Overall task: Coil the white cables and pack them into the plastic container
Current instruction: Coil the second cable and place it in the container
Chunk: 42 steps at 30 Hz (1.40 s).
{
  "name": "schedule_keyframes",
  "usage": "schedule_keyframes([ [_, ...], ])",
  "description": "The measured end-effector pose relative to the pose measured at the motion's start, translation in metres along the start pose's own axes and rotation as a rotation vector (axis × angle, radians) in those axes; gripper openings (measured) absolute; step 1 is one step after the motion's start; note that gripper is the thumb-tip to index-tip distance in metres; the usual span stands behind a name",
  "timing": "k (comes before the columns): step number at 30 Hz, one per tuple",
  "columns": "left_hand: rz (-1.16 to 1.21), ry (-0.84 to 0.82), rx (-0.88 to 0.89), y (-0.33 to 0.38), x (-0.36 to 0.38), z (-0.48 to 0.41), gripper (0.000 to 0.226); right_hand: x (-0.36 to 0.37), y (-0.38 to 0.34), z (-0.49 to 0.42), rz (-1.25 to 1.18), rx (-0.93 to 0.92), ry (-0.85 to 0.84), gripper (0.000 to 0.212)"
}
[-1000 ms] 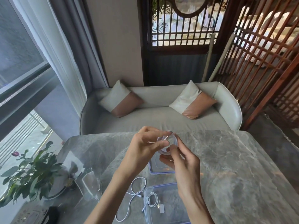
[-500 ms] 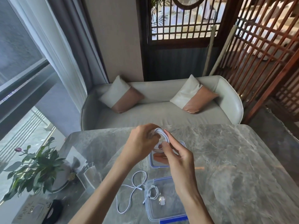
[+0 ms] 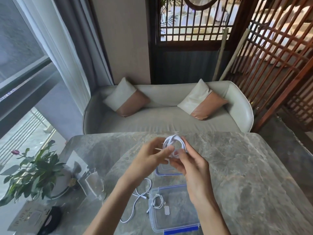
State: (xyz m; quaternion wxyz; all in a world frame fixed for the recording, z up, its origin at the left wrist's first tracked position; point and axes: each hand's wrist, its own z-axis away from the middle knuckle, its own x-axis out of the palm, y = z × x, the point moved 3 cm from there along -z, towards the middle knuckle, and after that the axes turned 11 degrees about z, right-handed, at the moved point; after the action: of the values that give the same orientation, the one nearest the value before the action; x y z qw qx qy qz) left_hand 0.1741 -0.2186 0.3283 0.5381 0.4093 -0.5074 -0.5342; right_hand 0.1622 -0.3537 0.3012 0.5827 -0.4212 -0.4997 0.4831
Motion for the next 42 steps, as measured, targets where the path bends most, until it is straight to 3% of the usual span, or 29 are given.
schedule_keyframes([
  [5, -0.405, 0.042, 0.132, 0.005, 0.000, 0.001, 0.011, 0.003, 0.000, 0.003, 0.007, 0.009, -0.028, 0.038],
  [12, -0.637, 0.133, 0.281, 0.006, -0.004, 0.006, 0.020, -0.011, -0.001, 0.001, 0.122, 0.050, -0.071, 0.033],
  [18, -0.328, 0.103, 0.199, 0.000, -0.006, -0.003, 0.014, -0.020, 0.004, -0.005, 0.222, 0.052, -0.055, 0.023],
  [25, 0.060, 0.107, 0.003, -0.018, -0.015, -0.013, 0.026, -0.030, 0.022, -0.014, 0.015, 0.164, -0.079, 0.022],
  [29, 0.158, 0.211, -0.134, -0.057, -0.021, -0.013, 0.029, -0.037, 0.051, -0.017, 0.015, 0.278, -0.073, 0.022],
  [31, 0.166, 0.251, -0.206, -0.083, -0.021, -0.009, 0.028, -0.043, 0.072, -0.016, 0.075, 0.348, -0.049, 0.021],
  [35, 0.154, 0.069, -0.291, -0.125, -0.010, 0.007, 0.036, -0.052, 0.109, -0.002, 0.109, 0.430, -0.045, 0.017],
  [38, 0.080, 0.045, -0.271, -0.131, -0.007, 0.010, 0.038, -0.056, 0.118, 0.006, 0.128, 0.439, -0.058, 0.017],
  [42, -0.246, -0.056, -0.182, -0.120, -0.009, 0.004, 0.050, -0.055, 0.115, 0.010, 0.244, 0.413, -0.033, 0.021],
])
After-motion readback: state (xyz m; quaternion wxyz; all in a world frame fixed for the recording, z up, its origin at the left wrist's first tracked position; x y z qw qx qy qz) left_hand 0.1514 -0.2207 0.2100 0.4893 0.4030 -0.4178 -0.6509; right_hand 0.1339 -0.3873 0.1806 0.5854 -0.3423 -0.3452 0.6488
